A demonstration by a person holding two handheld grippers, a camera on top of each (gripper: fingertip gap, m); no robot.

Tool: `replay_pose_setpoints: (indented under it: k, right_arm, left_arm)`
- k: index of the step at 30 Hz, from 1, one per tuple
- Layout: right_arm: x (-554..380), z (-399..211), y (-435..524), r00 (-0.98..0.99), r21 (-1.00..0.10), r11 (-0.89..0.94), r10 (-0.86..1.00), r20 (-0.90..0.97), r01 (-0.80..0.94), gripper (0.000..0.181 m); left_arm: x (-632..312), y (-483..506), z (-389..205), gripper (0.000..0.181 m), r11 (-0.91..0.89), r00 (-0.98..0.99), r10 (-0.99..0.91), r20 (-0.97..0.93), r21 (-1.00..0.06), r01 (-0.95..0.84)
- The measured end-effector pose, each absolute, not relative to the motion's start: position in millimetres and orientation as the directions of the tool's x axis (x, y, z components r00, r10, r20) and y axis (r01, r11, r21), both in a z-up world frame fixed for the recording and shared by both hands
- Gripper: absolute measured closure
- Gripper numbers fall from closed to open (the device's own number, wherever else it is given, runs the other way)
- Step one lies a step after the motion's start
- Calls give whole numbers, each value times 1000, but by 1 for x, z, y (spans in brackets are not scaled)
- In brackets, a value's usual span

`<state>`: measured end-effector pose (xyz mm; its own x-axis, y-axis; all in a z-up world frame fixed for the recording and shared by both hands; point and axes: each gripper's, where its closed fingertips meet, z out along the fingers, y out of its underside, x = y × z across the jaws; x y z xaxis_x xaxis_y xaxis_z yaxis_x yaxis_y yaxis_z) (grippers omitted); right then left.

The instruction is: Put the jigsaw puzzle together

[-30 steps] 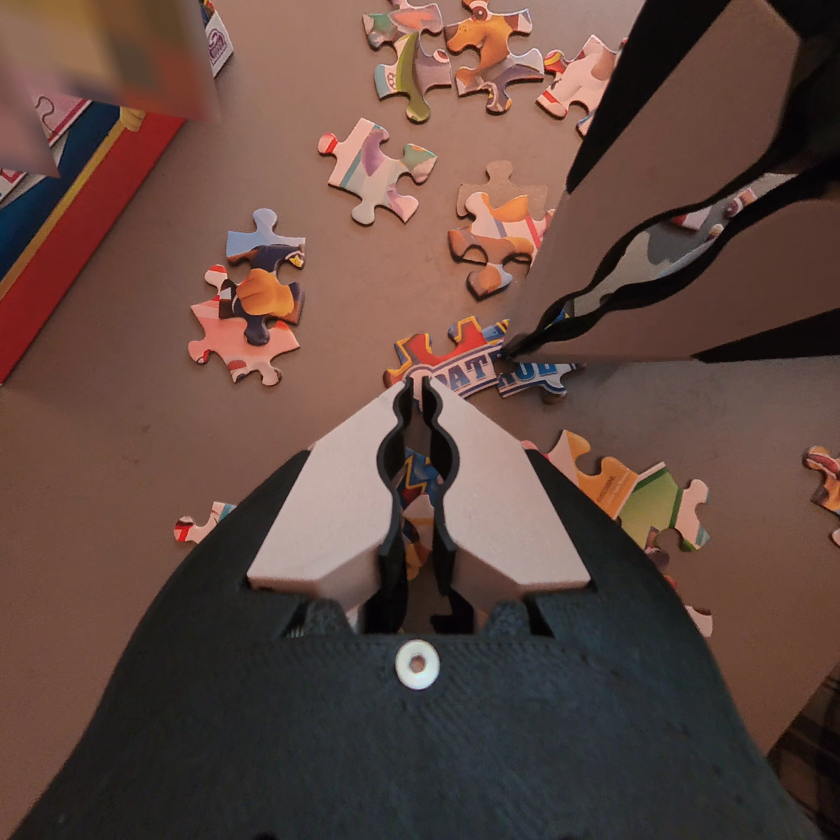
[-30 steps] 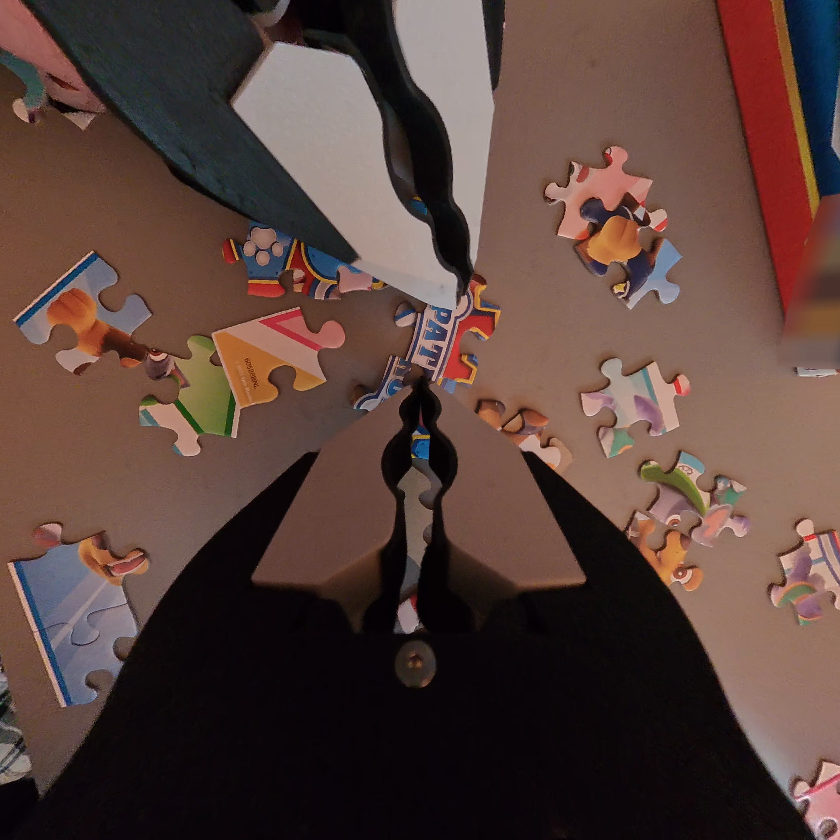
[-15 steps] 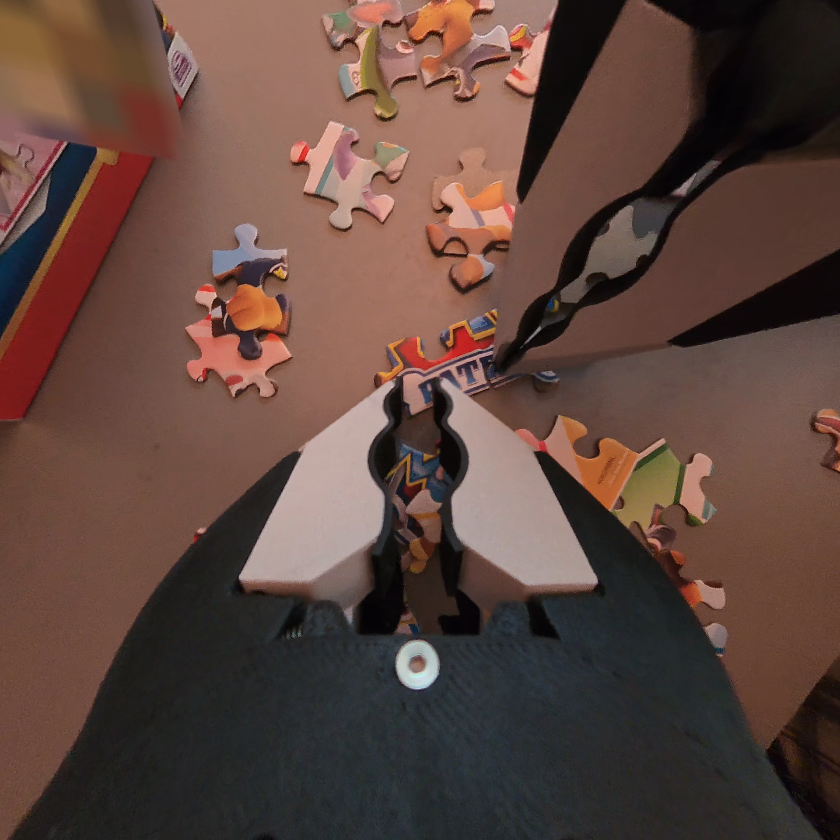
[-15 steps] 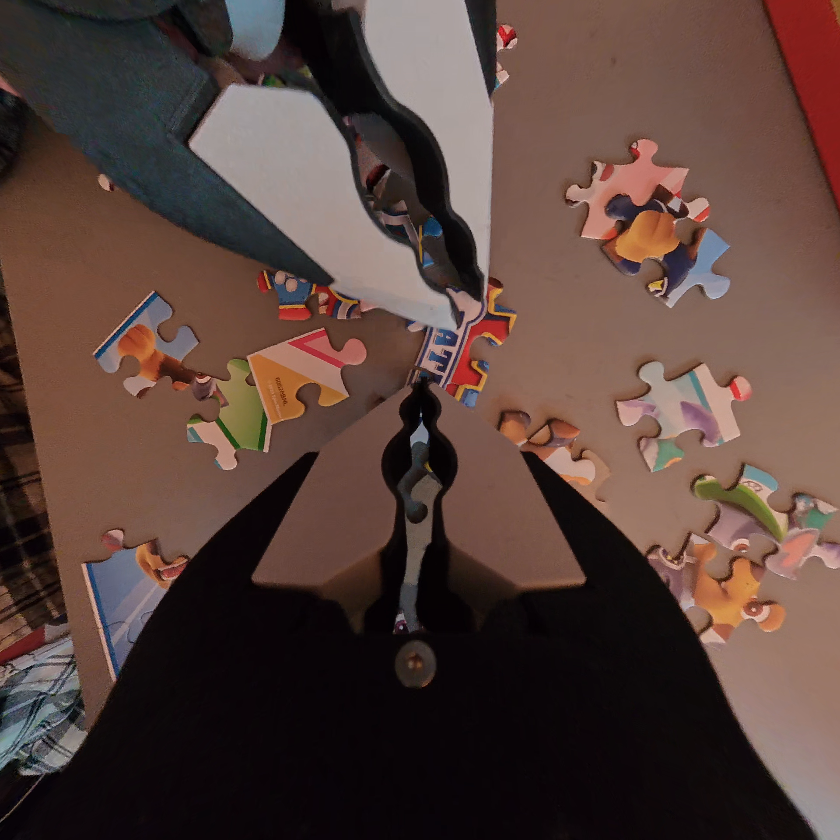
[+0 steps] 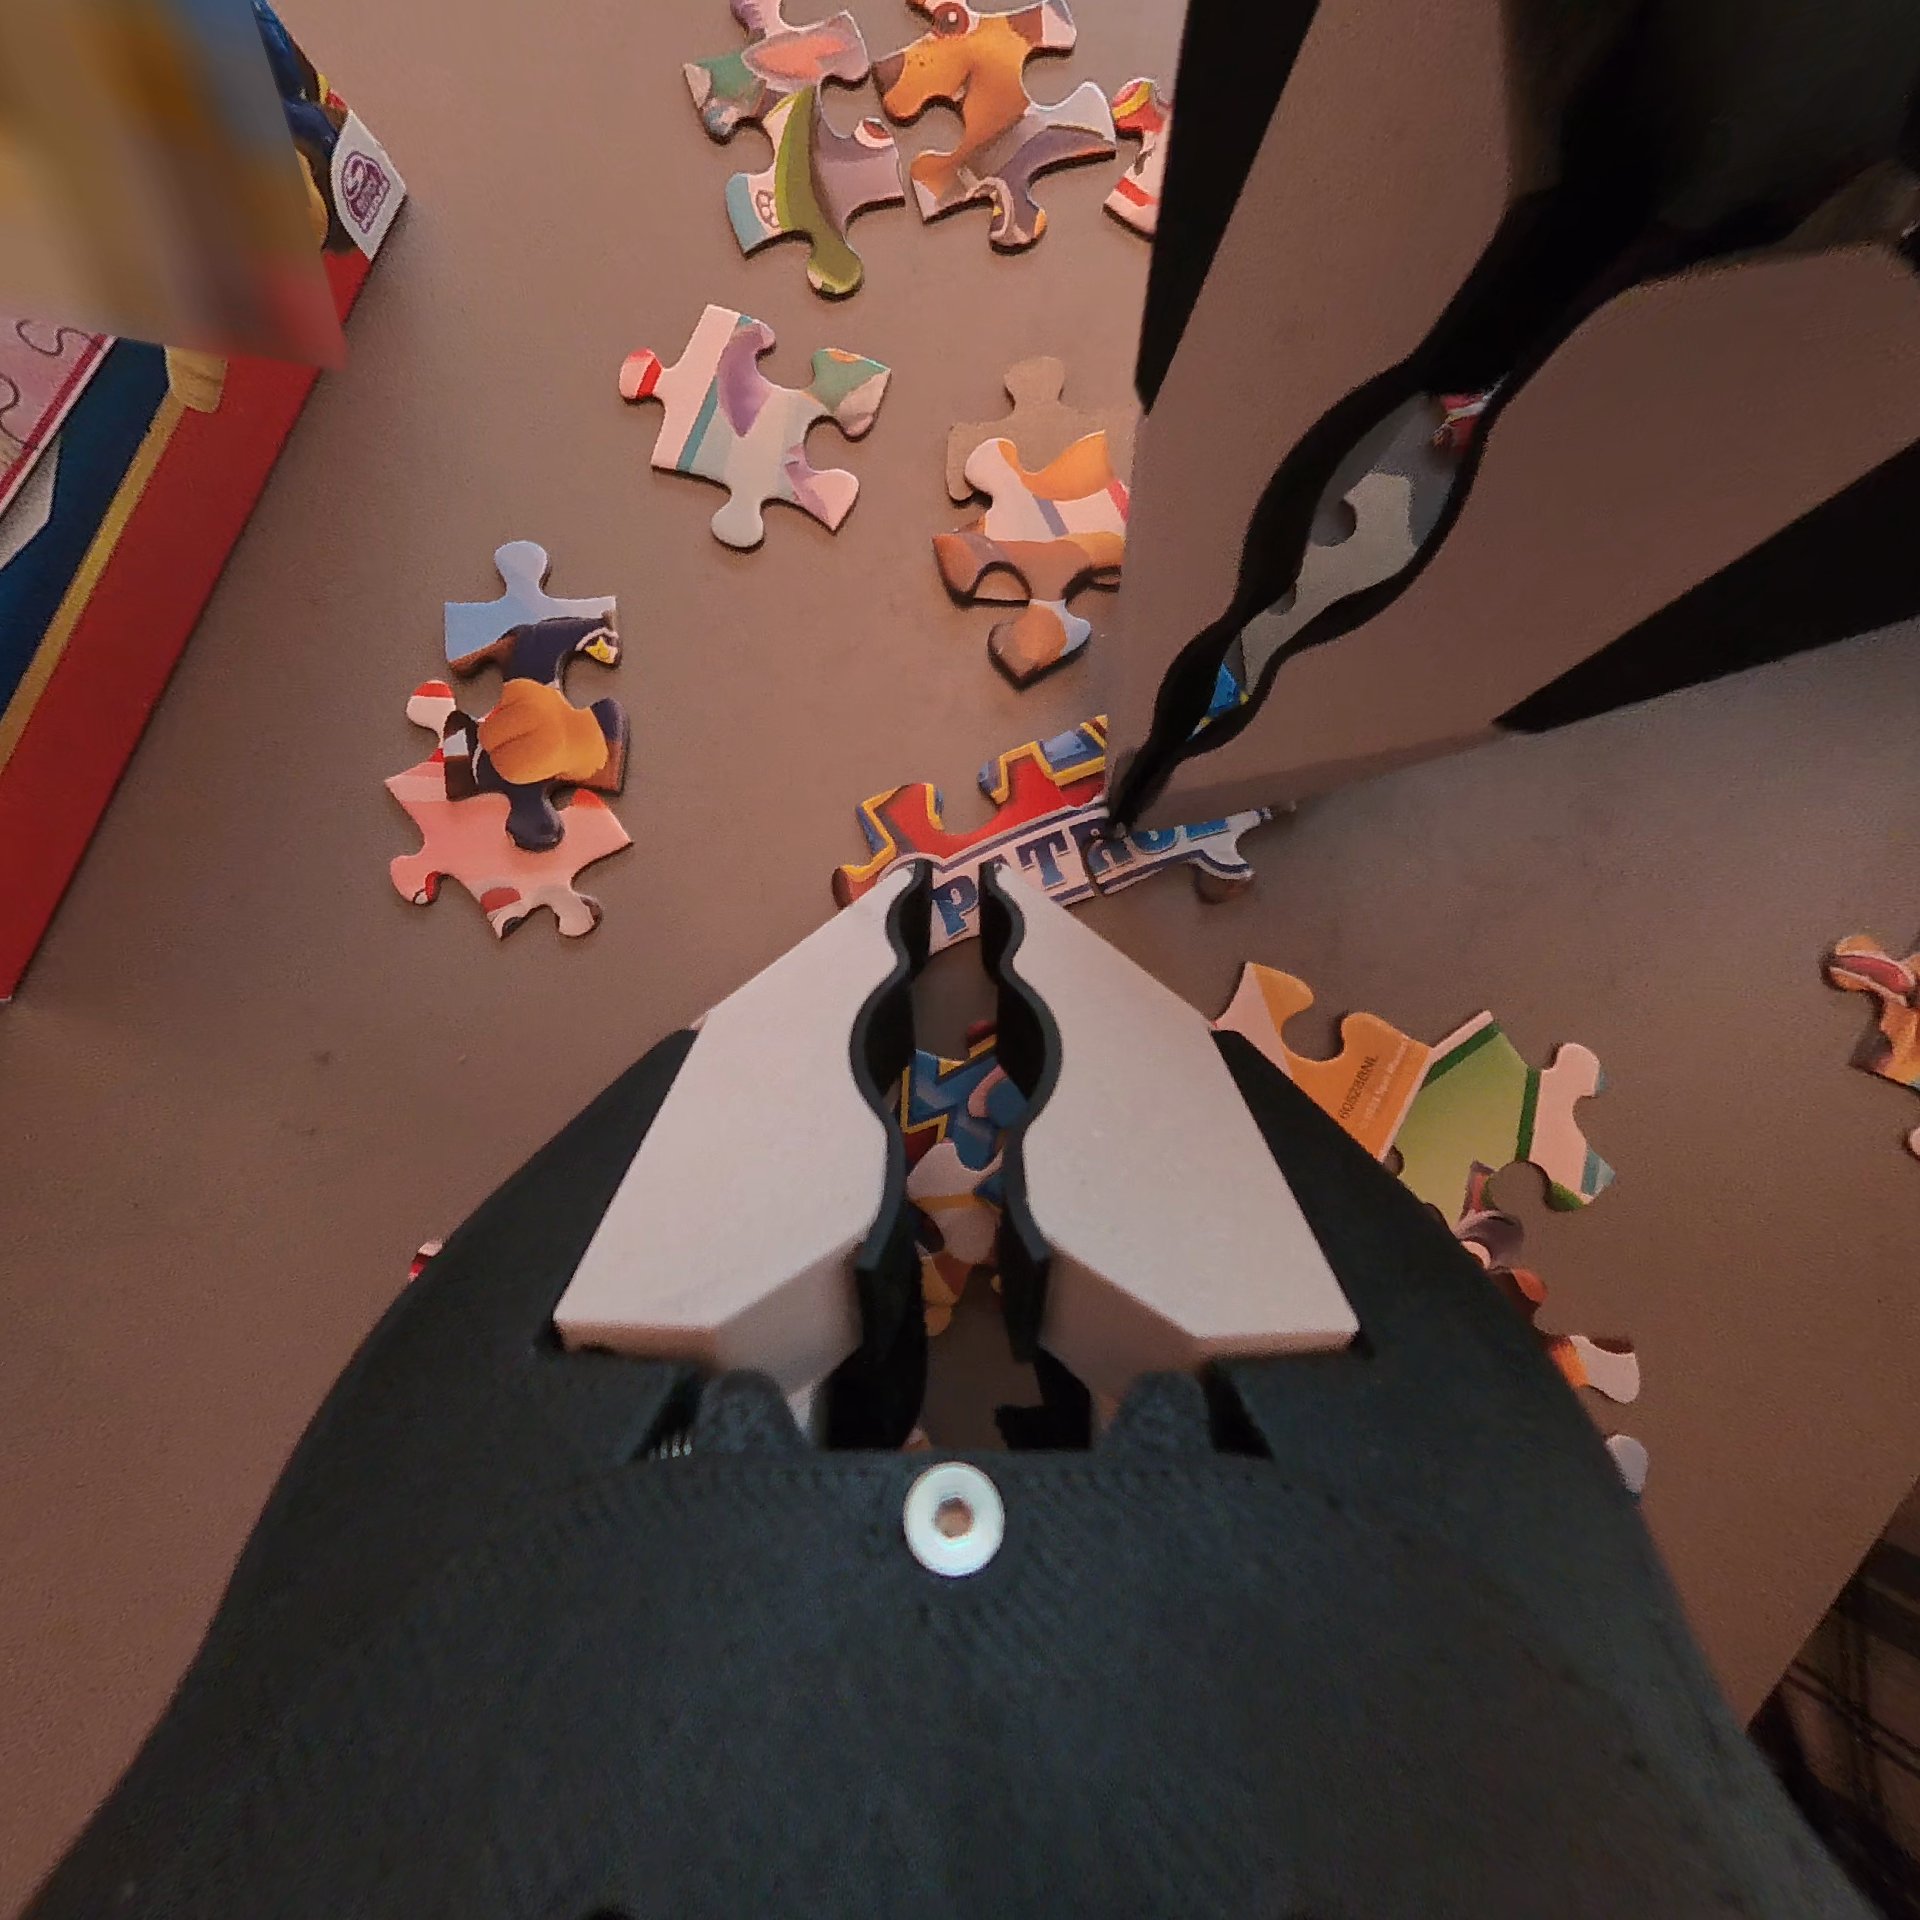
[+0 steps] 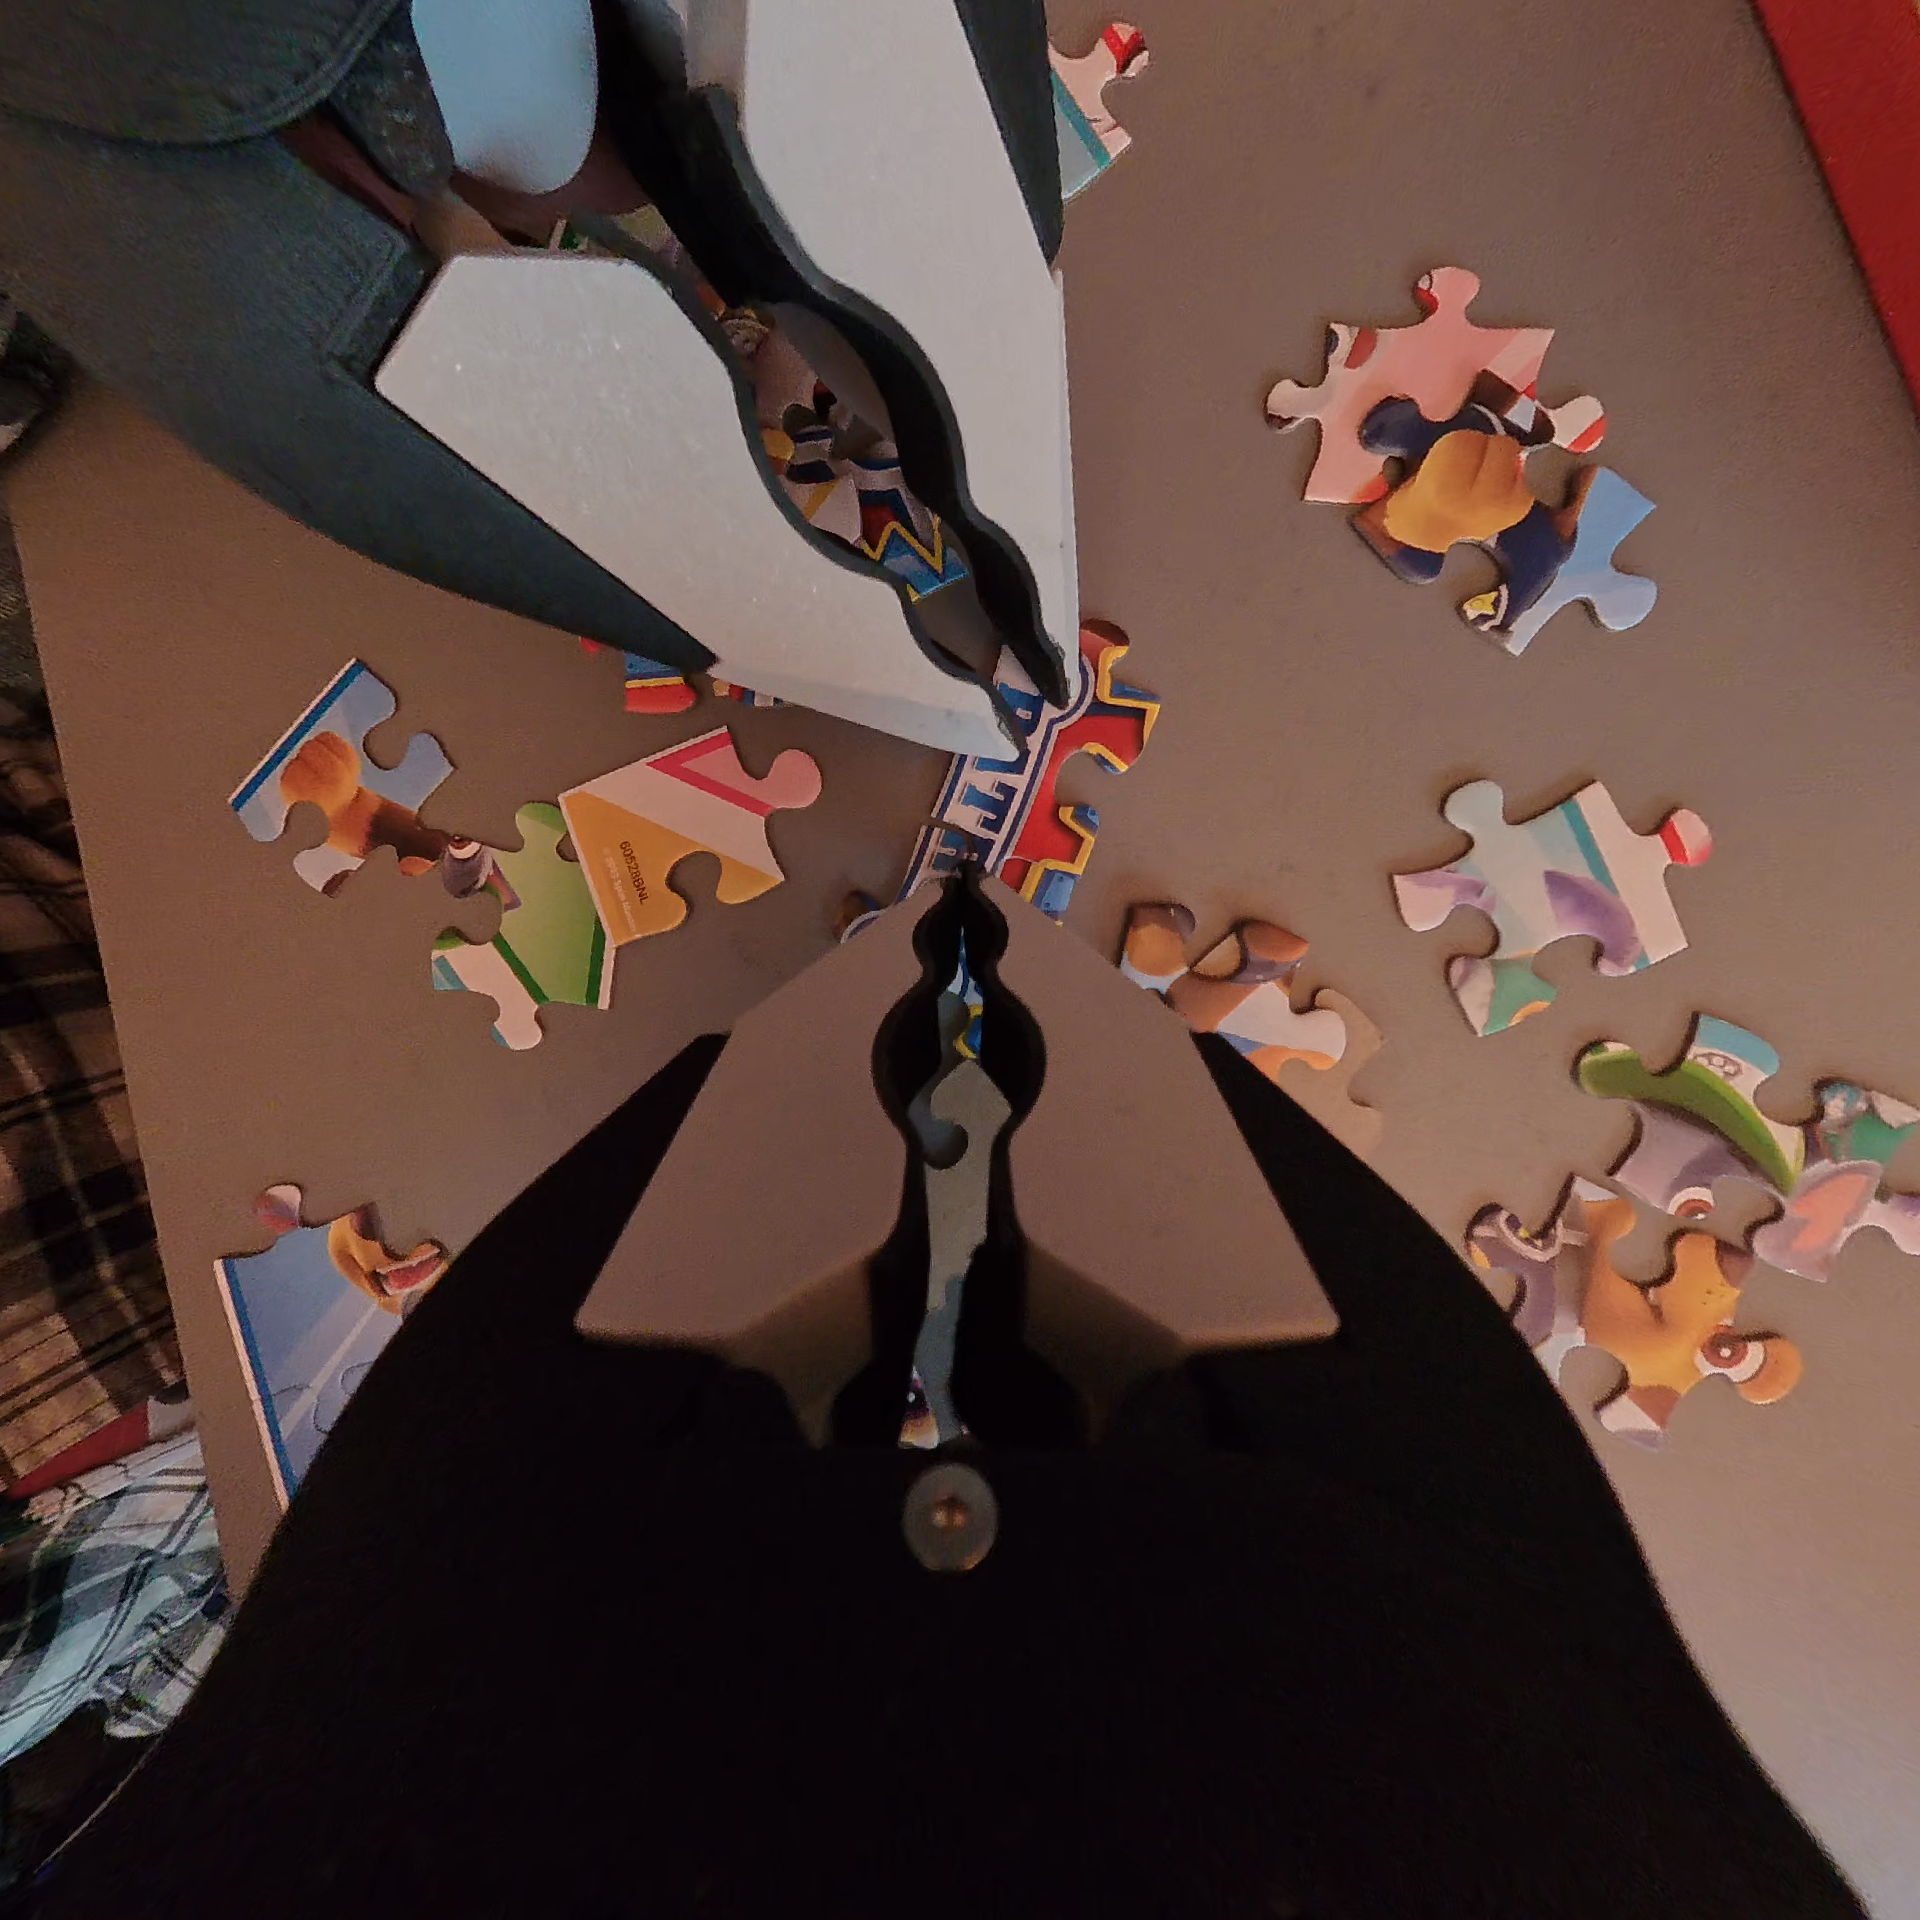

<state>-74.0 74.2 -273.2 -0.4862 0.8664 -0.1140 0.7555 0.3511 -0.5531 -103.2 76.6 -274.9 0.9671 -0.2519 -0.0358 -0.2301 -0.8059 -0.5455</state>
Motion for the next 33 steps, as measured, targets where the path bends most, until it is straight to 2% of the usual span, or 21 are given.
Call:
replay_pose_setpoints:
  k: [12,18,20,33]
  right_arm:
    - [-60,-275,83,-472,-528,368,878,-73,766,181]
    - [-61,-275,82,-465,-546,347,881,-88,762,181]
    - [-61,-275,82,-459,-551,340,884,-89,762,181]
    - [-62,-275,84,-438,-543,342,897,-54,767,181]
  left_arm:
    - [-91,82,-269,174,-771,953,-301,-41,-577,-269]
    - [-84,84,-275,177,-775,940,-337,-58,-550,-311]
    - [-86,82,-275,181,-783,943,-326,-63,-541,-306]
    - [-86,83,-276,181,-797,965,-245,-98,-546,-258]
